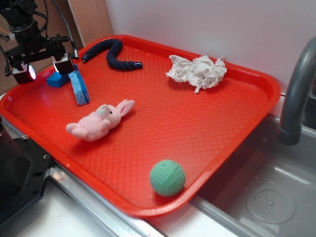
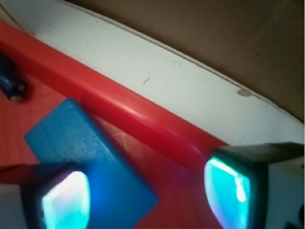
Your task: Grab the blue block.
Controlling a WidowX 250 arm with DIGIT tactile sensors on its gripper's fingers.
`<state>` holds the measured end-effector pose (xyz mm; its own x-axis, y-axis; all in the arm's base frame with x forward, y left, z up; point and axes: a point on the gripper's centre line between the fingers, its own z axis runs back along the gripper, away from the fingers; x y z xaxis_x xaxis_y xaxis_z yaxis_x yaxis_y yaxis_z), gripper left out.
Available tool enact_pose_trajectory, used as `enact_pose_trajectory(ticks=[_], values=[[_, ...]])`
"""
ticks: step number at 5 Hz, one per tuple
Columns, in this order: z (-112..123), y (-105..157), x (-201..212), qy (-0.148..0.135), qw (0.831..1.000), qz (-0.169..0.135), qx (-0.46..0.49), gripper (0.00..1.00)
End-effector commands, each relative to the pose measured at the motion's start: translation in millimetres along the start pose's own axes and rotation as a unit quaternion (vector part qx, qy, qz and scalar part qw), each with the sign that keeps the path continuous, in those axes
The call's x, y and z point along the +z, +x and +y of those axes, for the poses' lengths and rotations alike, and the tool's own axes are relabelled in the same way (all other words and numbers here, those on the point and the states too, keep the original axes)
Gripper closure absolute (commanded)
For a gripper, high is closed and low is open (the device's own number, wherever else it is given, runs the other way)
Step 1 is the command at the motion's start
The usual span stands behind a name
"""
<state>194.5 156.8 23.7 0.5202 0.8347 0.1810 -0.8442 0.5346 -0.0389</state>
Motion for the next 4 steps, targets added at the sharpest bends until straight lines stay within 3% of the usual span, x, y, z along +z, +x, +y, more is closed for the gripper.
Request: enact_pose_trajectory(ticks=[1, 3, 4], values=[[-13.2, -24.5, -3.5, -0.001, 0.999, 0.030, -0.022, 0.00], [-31.9, -31.9, 4.9, -0.021, 0.998, 0.055, -0.033, 0.00], [-37.4, -29.5, 1.9, -0.018, 0.997, 0.053, -0.050, 0.00]])
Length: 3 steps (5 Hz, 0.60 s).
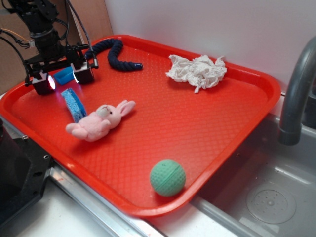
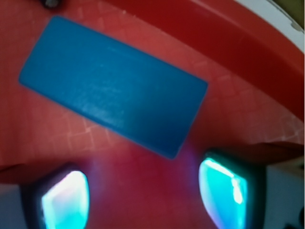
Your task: Grab the blue block.
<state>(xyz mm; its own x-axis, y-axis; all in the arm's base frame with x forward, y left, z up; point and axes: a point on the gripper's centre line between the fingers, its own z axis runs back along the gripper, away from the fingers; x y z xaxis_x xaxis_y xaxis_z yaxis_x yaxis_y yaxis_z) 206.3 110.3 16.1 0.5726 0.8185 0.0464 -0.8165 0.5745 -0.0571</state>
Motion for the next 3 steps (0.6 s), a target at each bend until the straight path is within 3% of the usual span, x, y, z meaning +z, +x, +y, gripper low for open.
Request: enact_pose_trajectory(ticks=[1, 2, 3], values=[[-0.8, 8.4, 21.8, -0.002, 0.997, -0.031, -0.071, 0.00], [17.3, 17.9, 68.1, -0.035, 0.996, -0.069, -0.053, 0.00], [33.8, 25.7, 87.8, -0.054, 0.994, -0.092, -0.018, 0.00]])
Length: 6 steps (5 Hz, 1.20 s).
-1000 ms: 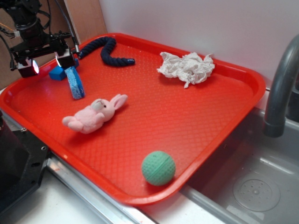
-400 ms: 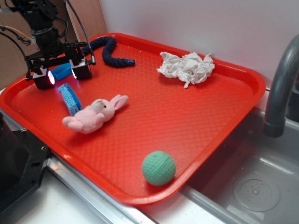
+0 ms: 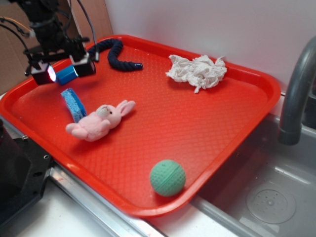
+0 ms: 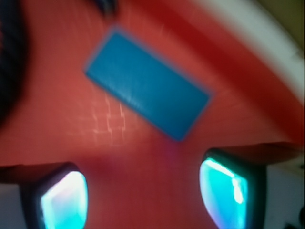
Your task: Grab the blue block.
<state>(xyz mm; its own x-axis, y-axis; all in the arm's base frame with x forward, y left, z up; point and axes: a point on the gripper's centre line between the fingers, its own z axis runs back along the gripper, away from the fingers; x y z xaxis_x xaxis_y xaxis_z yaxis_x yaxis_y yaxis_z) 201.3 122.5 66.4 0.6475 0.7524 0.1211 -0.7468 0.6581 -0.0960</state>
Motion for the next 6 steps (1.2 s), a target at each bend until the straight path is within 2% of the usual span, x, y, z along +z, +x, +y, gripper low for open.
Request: enact_pose_trajectory(ticks=[1, 2, 3, 4, 5, 6], values=[[6.6, 27.4, 7.7, -0.001, 0.998, -0.042, -0.052, 0.00], [-4.4, 24.6, -6.6, -0.020, 0.989, -0.019, -0.147, 0.00], [-6.6, 21.0, -16.7, -0.014, 0.976, -0.012, -0.215, 0.00], [-5.5, 25.4, -26.1, 0.000, 0.974, -0.017, -0.224, 0.00], [-0.7, 38.8, -19.4, -0.014, 0.968, -0.026, -0.250, 0.00], [-2.1, 45.3, -27.6, -0.008, 0.951, -0.026, -0.309, 0.00]])
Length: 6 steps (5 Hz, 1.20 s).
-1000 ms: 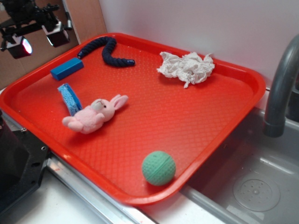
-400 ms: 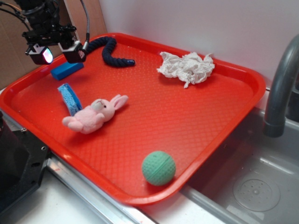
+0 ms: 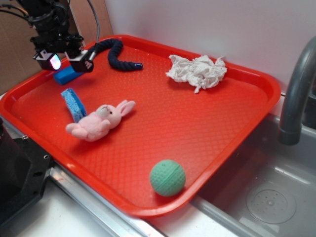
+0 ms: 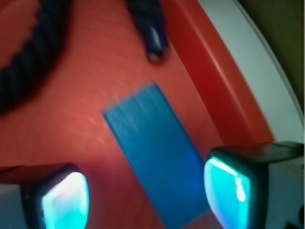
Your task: Grab the blue block.
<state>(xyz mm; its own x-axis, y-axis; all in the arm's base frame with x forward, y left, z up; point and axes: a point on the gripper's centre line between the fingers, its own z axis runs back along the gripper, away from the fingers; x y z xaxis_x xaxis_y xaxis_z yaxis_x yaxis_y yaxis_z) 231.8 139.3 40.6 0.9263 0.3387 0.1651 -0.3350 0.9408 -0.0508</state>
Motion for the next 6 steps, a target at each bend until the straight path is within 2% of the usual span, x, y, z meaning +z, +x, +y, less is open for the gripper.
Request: enact_pose_trajectory(ticks=[1, 3, 5, 6], values=[[13.0, 8.4, 2.9, 0.010, 0.998, -0.024, -0.064, 0.00], [2.4, -7.8, -13.9, 0.017, 0.998, 0.004, -0.056, 0.00], [-19.9, -22.8, -5.1, 0.001, 0.998, -0.002, -0.063, 0.00], [-20.0, -22.9, -9.9, 0.003, 0.998, 0.009, -0.059, 0.00]])
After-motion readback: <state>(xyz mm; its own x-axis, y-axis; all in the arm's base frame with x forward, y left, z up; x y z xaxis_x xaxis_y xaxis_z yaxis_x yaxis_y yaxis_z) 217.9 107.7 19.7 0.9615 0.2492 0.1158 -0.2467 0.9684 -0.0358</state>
